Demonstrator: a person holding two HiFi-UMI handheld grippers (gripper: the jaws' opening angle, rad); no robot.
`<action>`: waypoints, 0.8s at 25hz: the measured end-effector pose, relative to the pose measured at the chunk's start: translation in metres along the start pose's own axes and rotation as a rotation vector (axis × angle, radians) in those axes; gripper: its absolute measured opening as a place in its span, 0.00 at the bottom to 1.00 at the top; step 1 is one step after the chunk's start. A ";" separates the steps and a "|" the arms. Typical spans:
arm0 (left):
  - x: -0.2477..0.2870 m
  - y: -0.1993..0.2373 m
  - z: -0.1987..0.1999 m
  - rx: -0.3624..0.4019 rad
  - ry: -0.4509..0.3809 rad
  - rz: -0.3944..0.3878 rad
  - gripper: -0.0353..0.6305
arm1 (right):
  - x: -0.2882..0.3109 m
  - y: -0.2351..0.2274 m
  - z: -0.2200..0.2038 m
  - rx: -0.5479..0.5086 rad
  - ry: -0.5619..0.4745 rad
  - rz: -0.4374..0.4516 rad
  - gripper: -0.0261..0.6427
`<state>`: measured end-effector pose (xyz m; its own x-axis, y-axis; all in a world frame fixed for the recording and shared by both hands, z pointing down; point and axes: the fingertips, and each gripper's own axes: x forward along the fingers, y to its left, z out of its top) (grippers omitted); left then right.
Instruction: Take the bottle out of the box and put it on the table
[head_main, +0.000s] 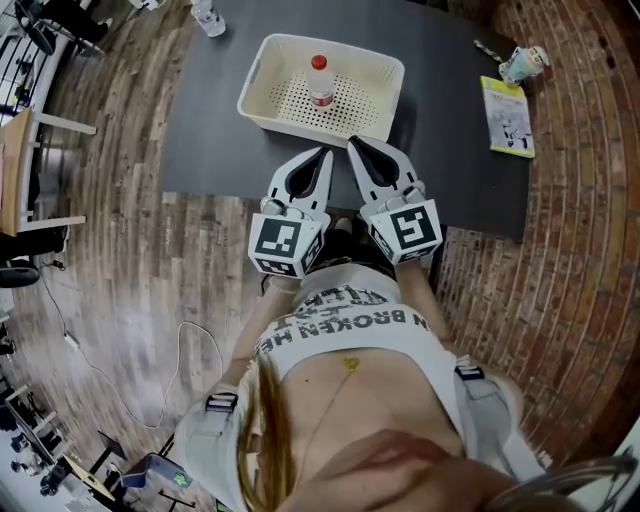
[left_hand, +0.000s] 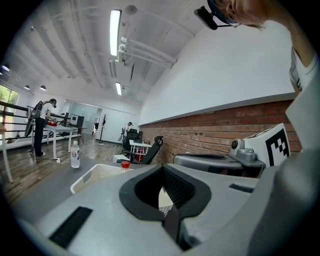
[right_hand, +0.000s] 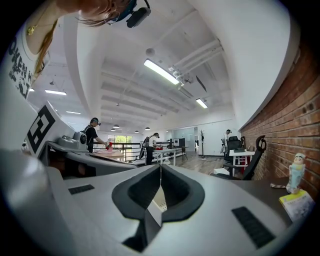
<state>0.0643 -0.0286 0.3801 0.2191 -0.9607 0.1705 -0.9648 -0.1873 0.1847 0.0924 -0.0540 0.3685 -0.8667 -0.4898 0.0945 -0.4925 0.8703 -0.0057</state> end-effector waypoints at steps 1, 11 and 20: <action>0.003 0.002 0.000 -0.002 0.000 -0.001 0.06 | 0.002 -0.002 -0.001 0.002 0.002 -0.004 0.05; 0.027 0.041 0.015 0.021 0.014 -0.105 0.06 | 0.037 -0.015 0.002 0.011 0.014 -0.119 0.05; 0.048 0.082 0.027 0.050 0.037 -0.226 0.06 | 0.086 -0.018 0.006 0.009 0.024 -0.216 0.05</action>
<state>-0.0078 -0.0955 0.3776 0.4350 -0.8850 0.1660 -0.8963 -0.4079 0.1741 0.0265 -0.1122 0.3708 -0.7386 -0.6638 0.1177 -0.6676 0.7444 0.0087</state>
